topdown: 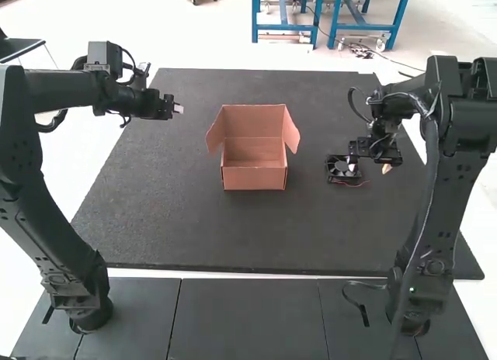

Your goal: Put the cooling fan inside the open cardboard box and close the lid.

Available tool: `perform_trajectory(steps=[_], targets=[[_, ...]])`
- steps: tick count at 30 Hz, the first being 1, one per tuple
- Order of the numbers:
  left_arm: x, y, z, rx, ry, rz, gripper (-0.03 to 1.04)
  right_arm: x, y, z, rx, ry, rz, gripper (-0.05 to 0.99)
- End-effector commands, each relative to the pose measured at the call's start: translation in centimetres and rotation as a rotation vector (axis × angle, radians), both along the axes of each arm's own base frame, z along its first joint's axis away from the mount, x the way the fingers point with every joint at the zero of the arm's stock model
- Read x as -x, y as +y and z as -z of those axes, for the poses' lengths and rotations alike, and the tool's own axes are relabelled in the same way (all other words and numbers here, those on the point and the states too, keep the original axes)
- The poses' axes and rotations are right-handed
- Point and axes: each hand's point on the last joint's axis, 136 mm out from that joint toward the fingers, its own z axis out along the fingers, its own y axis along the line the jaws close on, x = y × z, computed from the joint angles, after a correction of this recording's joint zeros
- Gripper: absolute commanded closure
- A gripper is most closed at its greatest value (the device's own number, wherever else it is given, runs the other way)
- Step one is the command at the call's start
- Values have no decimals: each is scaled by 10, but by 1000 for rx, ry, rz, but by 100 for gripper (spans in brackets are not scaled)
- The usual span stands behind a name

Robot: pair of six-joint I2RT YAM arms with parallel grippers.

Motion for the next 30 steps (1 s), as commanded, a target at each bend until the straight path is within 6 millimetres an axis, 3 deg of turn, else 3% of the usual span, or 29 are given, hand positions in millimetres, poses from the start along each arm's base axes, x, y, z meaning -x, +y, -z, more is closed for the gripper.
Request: perform_trajectory(steps=[1,16,30], targets=[[-8,1,-13,6,-26,-5,6,-7,9,2,-12,0,-7,3],[-8,3,-16,5,-34,-11,6,-9,3,10,6,26,15,3],[-12,4,-23,6,-54,-10,6,-3,-25,7,68,49,68,3]])
